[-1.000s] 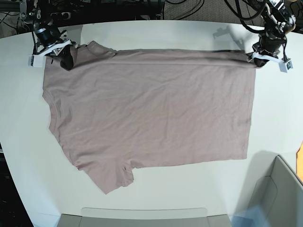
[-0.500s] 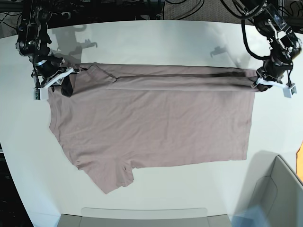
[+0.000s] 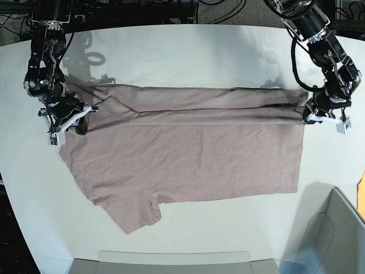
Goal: Fold the T-shirt properly
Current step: 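Lift the hem corners and fold them toward the collar with both grippers, then release the hem and move both grippers to the shirt's side edges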
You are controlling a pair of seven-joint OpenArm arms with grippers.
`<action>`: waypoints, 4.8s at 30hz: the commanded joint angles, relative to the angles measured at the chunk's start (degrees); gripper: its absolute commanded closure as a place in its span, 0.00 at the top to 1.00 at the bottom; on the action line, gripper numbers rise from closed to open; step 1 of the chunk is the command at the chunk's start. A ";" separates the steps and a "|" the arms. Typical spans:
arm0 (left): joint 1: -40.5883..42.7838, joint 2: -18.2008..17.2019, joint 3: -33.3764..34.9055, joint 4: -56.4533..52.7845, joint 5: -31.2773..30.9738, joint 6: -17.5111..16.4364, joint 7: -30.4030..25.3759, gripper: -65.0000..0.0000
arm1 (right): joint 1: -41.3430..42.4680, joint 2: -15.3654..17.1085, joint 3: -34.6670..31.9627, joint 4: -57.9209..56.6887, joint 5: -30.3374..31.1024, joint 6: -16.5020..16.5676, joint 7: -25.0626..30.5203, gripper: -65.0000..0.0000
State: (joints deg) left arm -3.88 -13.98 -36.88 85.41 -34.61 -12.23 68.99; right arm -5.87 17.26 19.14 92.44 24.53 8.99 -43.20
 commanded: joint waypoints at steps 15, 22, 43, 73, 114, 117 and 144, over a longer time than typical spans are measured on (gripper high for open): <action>-3.64 -2.77 8.44 -1.49 -0.77 -0.12 -4.86 0.22 | 7.85 0.99 -0.28 -6.42 -2.86 -0.25 1.66 0.21; -1.70 -4.18 8.18 3.96 -0.77 0.67 -4.86 0.29 | 5.74 0.90 0.07 0.00 -2.69 -0.25 1.75 0.45; 3.57 -7.52 33.67 2.64 1.16 0.76 -8.64 0.00 | -3.23 -1.65 4.38 -1.94 -4.27 -0.25 1.31 0.00; 33.64 -10.77 33.76 -11.16 11.97 -6.72 -26.84 0.00 | -19.23 0.63 7.02 -5.02 -7.17 9.07 1.75 0.00; 15.70 -4.97 18.11 25.85 11.89 -6.80 -3.45 0.00 | -2.79 -3.23 17.13 12.22 -8.23 14.52 0.61 0.00; 14.30 -5.14 21.46 25.76 11.97 -6.72 -2.84 0.00 | 6.09 -1.83 10.27 6.94 -12.27 14.35 -3.17 0.00; 14.65 -4.79 23.04 24.09 11.97 -6.45 -3.37 0.00 | 6.97 -6.05 8.51 -11.35 -39.00 21.64 -3.53 0.00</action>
State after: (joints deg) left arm 11.42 -18.11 -13.61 108.64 -22.46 -18.85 66.83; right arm 0.86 11.03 27.66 80.90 -14.24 29.78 -44.73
